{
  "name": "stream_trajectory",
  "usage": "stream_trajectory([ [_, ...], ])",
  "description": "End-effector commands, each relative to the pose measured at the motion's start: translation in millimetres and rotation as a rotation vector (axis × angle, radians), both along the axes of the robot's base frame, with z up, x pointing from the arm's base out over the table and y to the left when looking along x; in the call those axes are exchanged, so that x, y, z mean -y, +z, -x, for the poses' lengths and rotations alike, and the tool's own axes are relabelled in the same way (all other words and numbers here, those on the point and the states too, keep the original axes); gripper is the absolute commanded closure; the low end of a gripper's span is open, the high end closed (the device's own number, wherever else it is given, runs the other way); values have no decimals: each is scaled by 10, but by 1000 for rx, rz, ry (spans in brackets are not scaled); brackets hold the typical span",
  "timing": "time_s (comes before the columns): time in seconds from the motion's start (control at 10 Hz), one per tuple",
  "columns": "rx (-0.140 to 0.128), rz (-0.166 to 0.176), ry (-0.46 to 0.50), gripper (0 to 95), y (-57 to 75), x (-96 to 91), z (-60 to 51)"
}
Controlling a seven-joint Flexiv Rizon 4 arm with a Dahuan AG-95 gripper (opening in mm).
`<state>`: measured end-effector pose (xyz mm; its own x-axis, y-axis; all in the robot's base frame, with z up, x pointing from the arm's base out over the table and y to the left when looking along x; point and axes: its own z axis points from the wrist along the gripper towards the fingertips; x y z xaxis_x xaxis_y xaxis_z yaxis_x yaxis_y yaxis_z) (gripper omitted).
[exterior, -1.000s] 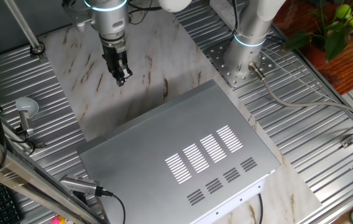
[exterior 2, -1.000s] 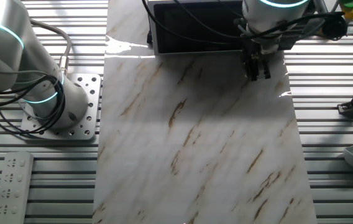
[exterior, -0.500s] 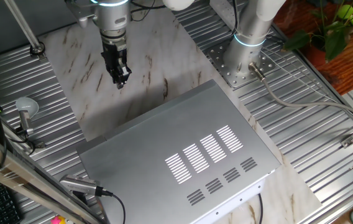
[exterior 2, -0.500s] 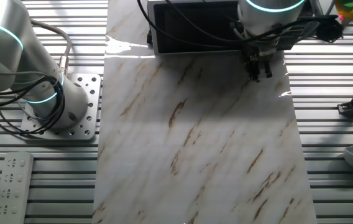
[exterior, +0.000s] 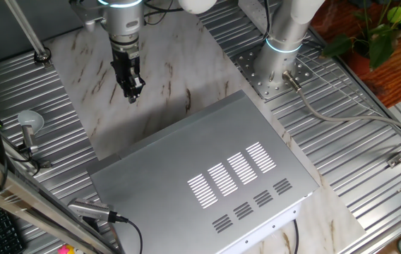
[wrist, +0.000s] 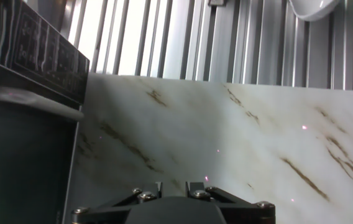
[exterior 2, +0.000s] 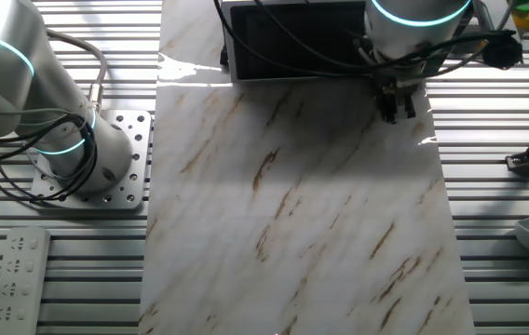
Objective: Open the microwave door
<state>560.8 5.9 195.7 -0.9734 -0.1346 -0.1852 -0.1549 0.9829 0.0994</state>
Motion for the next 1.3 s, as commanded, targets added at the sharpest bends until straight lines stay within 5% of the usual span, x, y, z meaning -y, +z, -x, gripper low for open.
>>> stream_trajectory([
  [0.1,4,-9,2,760,-47,5,-40],
  [1.3,9,-20,-46,760,-383,-252,-318],
])
